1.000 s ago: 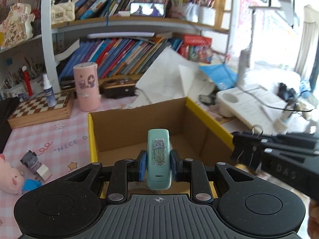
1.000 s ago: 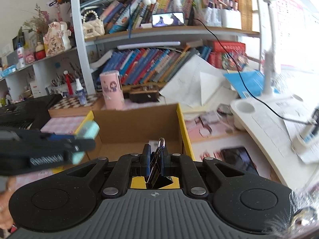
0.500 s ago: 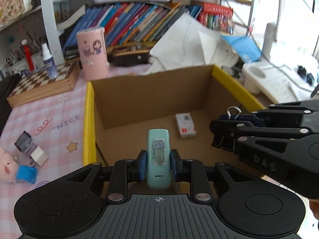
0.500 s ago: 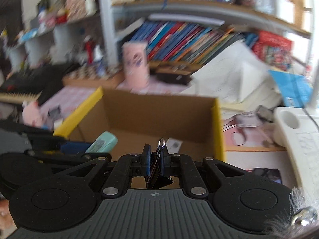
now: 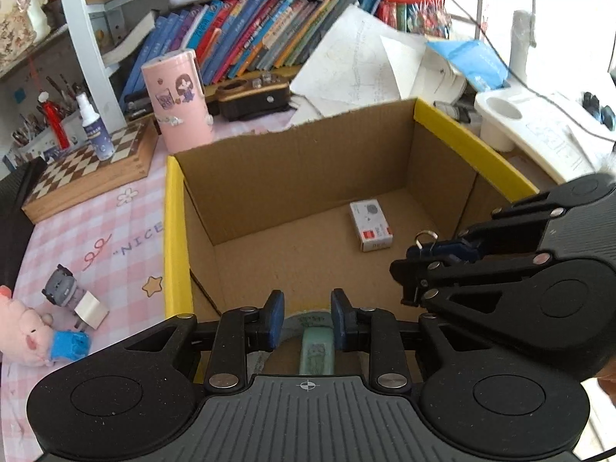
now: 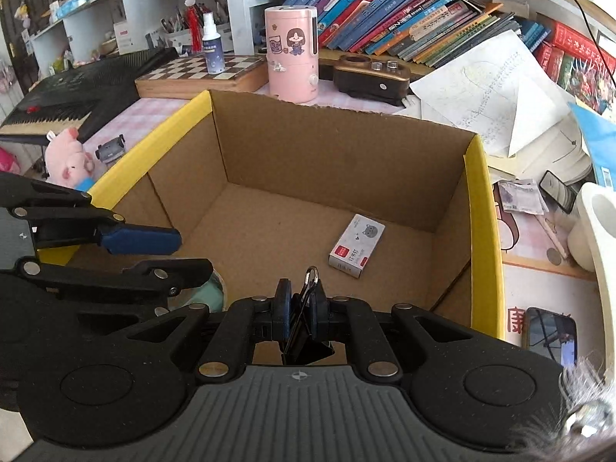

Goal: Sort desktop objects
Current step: 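Lower eraser and clip into the yellow box and open both tools, then withdraw both open tools from the yellow box back over the table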

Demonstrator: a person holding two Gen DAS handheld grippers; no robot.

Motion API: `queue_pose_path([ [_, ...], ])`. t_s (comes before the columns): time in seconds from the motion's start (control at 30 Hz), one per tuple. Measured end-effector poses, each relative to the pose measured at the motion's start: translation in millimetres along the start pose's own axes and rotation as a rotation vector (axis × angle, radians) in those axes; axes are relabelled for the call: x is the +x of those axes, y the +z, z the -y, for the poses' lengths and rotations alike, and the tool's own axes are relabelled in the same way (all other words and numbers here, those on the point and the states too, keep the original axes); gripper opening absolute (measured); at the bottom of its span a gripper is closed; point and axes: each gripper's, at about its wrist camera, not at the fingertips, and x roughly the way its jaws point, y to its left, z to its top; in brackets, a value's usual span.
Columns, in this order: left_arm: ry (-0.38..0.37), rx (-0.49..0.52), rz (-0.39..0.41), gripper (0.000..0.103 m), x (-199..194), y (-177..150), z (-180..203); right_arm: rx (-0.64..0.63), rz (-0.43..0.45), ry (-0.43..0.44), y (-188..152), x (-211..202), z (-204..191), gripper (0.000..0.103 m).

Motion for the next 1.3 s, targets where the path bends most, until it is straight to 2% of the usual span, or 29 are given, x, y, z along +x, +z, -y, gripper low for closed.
queue_pose_path([
  [0.07, -0.002, -0.005, 0.027, 0.028, -6.1, -0.1, -0.9, 0.018, 0.017, 0.0, -0.6, -2.6, 0.9, 0.009],
  [0.13, -0.001, -0.018, 0.059, 0.037, -14.8, -1.4, -2.2, 0.036, 0.049, -0.007, -1.5, -7.9, 1.6, 0.01],
  [0.17, 0.0, -0.03, 0.075, 0.039, -19.8, -2.0, -4.1, 0.041, 0.062, -0.009, -0.9, -10.4, 2.3, 0.012],
  [0.23, -0.014, -0.058, 0.106, 0.041, -31.2, -4.8, -8.4, 0.057, 0.086, -0.007, -1.0, -16.8, 3.8, 0.02],
  [0.27, -0.018, -0.072, 0.123, 0.043, -37.9, -7.0, -10.6, 0.065, 0.096, -0.014, -0.5, -20.2, 3.9, 0.031],
  [0.3, -0.017, -0.084, 0.138, 0.049, -43.8, -9.2, -12.2, 0.066, 0.109, -0.022, -0.6, -24.2, 3.4, 0.035],
  [0.33, -0.013, -0.095, 0.156, 0.053, -50.3, -11.9, -13.5, 0.064, 0.129, -0.027, -1.2, -29.2, 2.0, 0.035],
  [0.47, 0.009, -0.136, 0.21, 0.055, -72.5, -22.8, -16.6, 0.082, 0.203, -0.06, -9.1, -49.8, -4.2, 0.037],
  [0.53, 0.04, -0.16, 0.231, 0.062, -81.2, -28.7, -17.0, 0.107, 0.229, -0.079, -14.5, -59.0, -7.1, 0.039],
  [0.63, 0.15, -0.203, 0.26, 0.075, -94.0, -38.2, -17.4, 0.164, 0.273, -0.08, -20.1, -75.6, -9.3, 0.039],
  [0.8, 0.201, -0.236, 0.295, 0.079, -112.0, -54.2, -23.8, 0.196, 0.367, -0.154, -33.5, -103.0, -18.5, 0.049],
  [0.87, 0.216, -0.243, 0.306, 0.084, -117.4, -61.6, -26.3, 0.19, 0.392, -0.192, -41.0, -111.1, -23.5, 0.052],
  [1.03, 0.239, -0.253, 0.295, 0.086, -124.4, -83.1, -29.9, 0.223, 0.379, -0.215, -59.2, -120.2, -33.8, 0.059],
  [1.3, 0.201, -0.249, 0.252, 0.086, -131.5, -107.4, -36.7, 0.194, 0.315, -0.254, -89.8, -120.4, -67.2, 0.064],
])
